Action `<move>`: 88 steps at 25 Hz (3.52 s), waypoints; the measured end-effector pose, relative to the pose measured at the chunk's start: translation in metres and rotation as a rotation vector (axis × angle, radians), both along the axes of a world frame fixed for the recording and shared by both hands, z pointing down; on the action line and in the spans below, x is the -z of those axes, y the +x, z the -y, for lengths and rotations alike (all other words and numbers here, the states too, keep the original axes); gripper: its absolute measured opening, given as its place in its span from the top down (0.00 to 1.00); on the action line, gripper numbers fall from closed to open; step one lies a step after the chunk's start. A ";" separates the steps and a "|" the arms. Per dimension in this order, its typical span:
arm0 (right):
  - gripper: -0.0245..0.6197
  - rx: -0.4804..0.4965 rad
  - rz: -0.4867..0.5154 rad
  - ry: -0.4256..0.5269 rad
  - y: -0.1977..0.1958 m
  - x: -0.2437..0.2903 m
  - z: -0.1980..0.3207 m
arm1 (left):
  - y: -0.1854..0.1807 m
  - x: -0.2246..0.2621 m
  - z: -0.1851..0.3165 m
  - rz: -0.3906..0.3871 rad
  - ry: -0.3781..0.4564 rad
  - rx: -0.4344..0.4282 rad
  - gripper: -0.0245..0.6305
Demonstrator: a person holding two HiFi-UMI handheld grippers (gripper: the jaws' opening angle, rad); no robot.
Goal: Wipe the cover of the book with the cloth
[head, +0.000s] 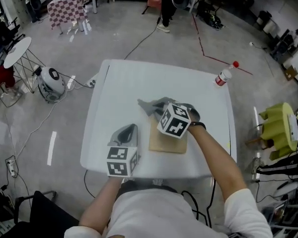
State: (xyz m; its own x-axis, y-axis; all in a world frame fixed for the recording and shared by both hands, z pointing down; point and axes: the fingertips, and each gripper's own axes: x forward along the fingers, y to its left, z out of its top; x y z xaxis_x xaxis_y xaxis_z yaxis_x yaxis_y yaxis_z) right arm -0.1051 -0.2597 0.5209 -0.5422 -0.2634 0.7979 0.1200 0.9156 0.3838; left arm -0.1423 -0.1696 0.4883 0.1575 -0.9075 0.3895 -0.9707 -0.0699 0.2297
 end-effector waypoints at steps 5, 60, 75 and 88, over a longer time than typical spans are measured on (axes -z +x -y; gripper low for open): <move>0.94 0.051 -0.159 0.031 -0.016 -0.034 0.019 | -0.024 -0.004 -0.013 0.004 -0.008 0.042 0.95; 0.94 -0.491 0.669 -0.171 0.135 0.098 -0.036 | 0.032 0.051 0.035 0.044 0.094 -0.042 0.95; 0.94 -0.801 0.933 -0.079 0.210 0.135 -0.016 | 0.064 0.069 0.036 0.081 0.121 -0.105 0.95; 0.94 -0.787 0.930 -0.075 0.209 0.135 -0.016 | 0.068 0.070 0.034 0.085 0.122 -0.103 0.95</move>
